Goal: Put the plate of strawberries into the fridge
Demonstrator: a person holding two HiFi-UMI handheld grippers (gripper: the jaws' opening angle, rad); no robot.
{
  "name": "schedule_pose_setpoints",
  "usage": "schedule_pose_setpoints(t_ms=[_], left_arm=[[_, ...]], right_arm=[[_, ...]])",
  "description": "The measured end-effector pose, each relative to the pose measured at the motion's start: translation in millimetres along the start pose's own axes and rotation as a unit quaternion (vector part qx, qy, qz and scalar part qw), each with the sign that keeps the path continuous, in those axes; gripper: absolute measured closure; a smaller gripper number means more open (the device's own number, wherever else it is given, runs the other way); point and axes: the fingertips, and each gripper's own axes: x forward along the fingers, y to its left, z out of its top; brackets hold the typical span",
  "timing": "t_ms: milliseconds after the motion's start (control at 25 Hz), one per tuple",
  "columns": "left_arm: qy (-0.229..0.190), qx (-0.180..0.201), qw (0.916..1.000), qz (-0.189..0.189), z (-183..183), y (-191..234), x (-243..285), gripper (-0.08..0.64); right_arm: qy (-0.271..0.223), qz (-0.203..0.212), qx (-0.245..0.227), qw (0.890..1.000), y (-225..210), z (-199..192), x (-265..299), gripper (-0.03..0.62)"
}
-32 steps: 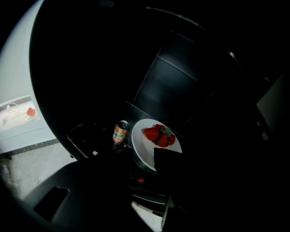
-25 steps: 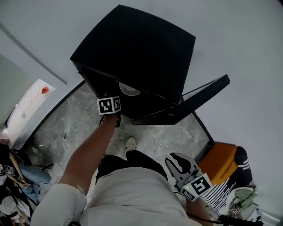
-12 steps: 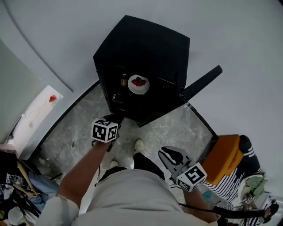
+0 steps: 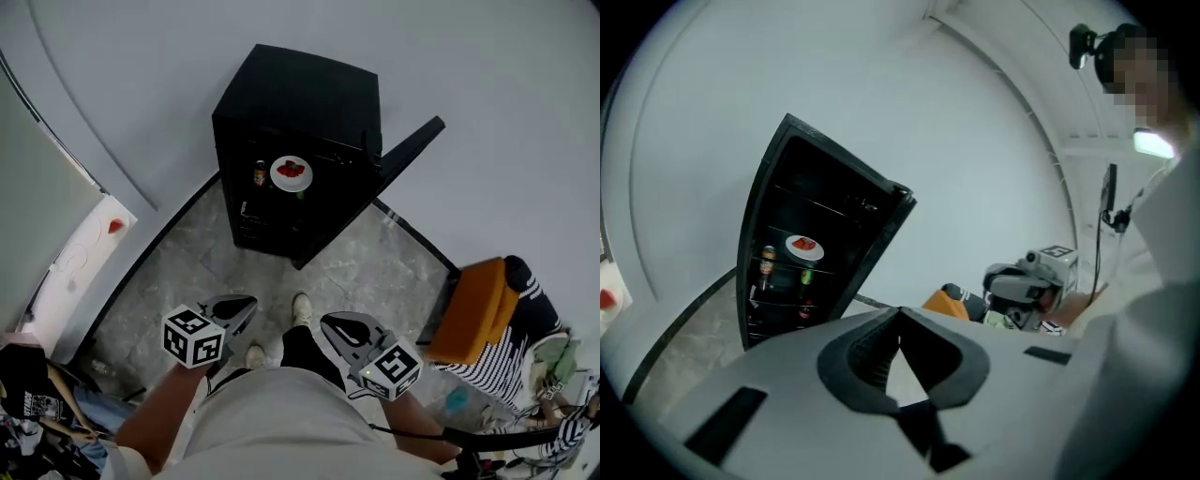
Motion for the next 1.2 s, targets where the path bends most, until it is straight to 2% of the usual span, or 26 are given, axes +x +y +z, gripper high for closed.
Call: schedule_pose_setpoints(t_ms=[160, 240, 440, 920, 1200], left_arm=[[-0.005, 0.048, 0.9987, -0.017, -12, -32, -36, 0.546], [-0.008, 0.058, 0.9979, -0.027, -16, -45, -51, 0.546], [-0.011, 0.059, 0.9966, -0.057, -26, -75, -78, 0.546], [-0.025, 0.071, 0.9954, -0.059, -29, -97, -100, 0.546], [-0.023, 0.065, 0.9968, -0.040, -33, -87, -106, 0.546]], right_arm=[[-0.005, -0.006, 0.009, 1.000, 31, -10, -4, 0.566], [-0.006, -0.005, 0.013, 1.000, 44, -14, -5, 0.567], [-0.019, 0.009, -0.003, 1.000, 76, -7, -4, 0.569], [-0.015, 0.025, -0.037, 0.999, 109, 9, -4, 0.569], [-0.013, 0.039, -0.052, 0.998, 113, 14, 3, 0.571]])
